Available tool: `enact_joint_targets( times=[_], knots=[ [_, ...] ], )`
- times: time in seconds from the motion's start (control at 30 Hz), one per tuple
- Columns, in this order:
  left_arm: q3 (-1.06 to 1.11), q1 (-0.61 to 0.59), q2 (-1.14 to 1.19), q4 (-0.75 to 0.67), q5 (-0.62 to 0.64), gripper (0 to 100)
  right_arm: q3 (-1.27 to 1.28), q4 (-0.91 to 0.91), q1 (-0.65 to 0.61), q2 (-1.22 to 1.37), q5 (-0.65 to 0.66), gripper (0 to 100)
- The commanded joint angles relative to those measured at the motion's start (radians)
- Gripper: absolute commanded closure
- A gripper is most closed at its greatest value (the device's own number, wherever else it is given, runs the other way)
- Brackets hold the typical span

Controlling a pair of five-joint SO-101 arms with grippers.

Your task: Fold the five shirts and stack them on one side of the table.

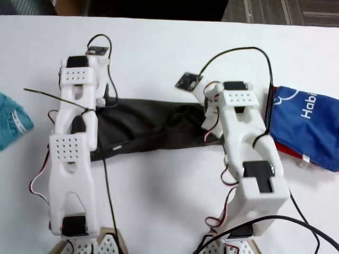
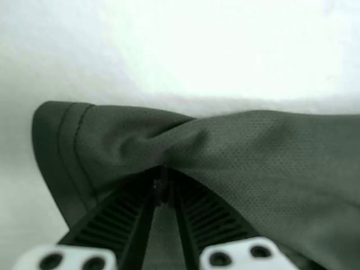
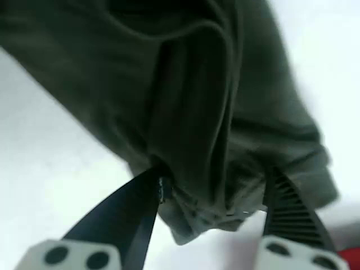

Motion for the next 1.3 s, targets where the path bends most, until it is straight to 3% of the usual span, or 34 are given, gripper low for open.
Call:
enact_joint_targets(
  times=[0.0, 0.33, 0.6, 0.67, 0.83, 1.03, 1.27],
  knots=[
    [-0.018, -0.026, 0.006, 0.0, -0.002, 97, -0.199, -0.012, 0.045, 0.082, 0.002, 73.3],
    [-0.018, -0.026, 0.006, 0.0, -0.002, 97, -0.661, 0.163, 0.073, 0.315, -0.002, 73.3],
    [-0.018, -0.026, 0.006, 0.0, -0.002, 97, -0.85, 0.47, 0.067, 0.314, -0.023, 73.4],
    [-0.018, -0.026, 0.006, 0.0, -0.002, 97, -0.829, 0.47, 0.07, 0.286, -0.089, 76.4],
    [-0.018, -0.025, 0.006, 0.0, -0.002, 97, -0.675, 0.47, -0.025, 0.182, -0.152, 98.8],
    [-0.018, -0.025, 0.006, 0.0, -0.002, 97, -0.442, 0.452, -0.142, 0.081, -0.17, 97.6],
    [-0.018, -0.025, 0.006, 0.0, -0.002, 97, -0.244, 0.249, -0.05, 0.081, -0.166, 97.8]
  ],
)
